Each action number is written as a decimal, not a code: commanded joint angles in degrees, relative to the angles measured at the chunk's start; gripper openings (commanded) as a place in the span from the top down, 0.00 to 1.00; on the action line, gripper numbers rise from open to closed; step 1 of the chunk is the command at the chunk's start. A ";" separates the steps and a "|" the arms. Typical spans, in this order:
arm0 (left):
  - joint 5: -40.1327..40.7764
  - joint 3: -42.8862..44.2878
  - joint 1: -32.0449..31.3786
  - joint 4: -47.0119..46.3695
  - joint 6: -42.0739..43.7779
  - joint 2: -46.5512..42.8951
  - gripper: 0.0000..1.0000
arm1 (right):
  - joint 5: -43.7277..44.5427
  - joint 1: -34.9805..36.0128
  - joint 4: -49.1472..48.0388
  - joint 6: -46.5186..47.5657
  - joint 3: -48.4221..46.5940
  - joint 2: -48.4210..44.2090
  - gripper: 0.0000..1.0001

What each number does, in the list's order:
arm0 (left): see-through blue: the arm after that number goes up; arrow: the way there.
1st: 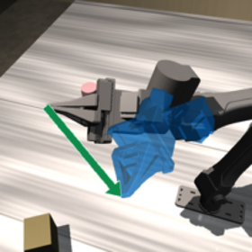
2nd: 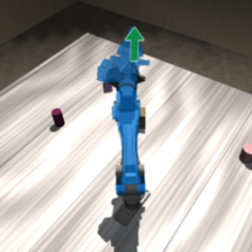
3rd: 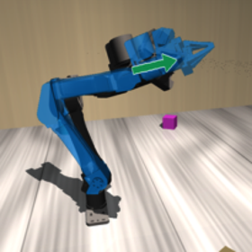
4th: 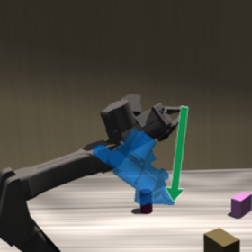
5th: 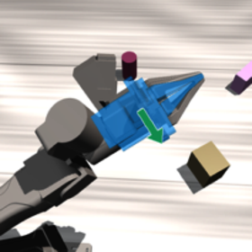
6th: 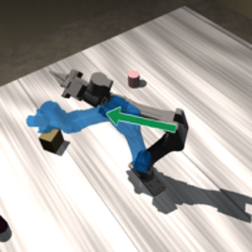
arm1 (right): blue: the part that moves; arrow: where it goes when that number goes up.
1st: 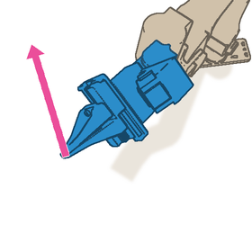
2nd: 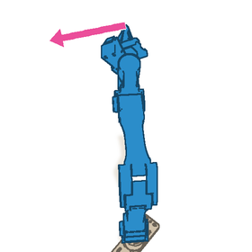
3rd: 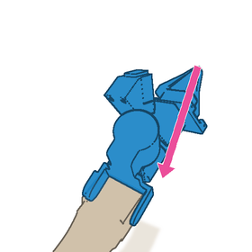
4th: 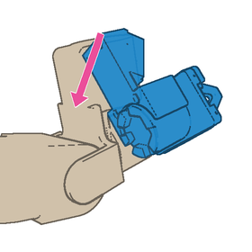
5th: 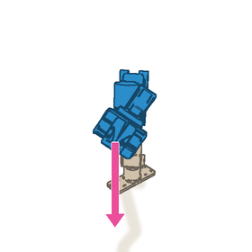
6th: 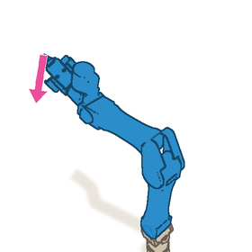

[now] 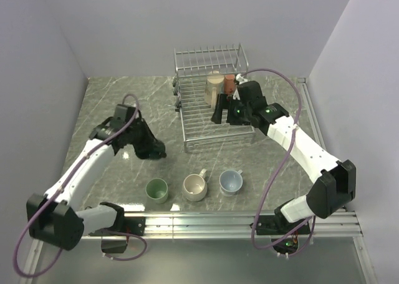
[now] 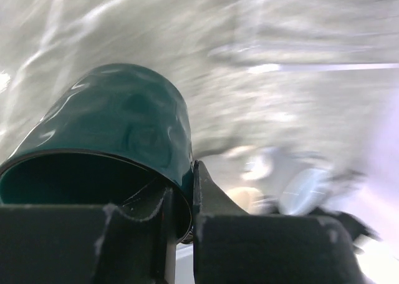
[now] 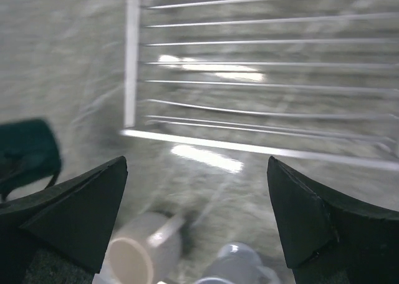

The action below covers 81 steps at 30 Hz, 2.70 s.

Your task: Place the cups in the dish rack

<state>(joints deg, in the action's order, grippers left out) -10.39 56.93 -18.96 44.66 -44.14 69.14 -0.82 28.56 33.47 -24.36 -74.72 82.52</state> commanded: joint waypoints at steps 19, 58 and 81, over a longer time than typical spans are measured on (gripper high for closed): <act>-44.19 -13.14 12.72 -93.19 -45.13 -5.51 1.00 | -49.45 -1.75 -33.39 -30.02 -2.27 6.67 0.00; -44.19 -8.32 10.87 -90.36 -41.99 -4.02 1.00 | -51.99 1.24 -22.90 -31.52 -11.94 14.95 0.00; -42.60 -12.37 10.70 -100.13 -46.83 -3.23 0.99 | -58.95 2.12 -66.52 -66.08 -2.01 17.06 0.00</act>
<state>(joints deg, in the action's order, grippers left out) -54.13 44.18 -7.75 -48.31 -90.37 66.92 -58.59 30.13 -27.24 -86.91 -76.44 98.65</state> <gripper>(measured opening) 0.124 0.997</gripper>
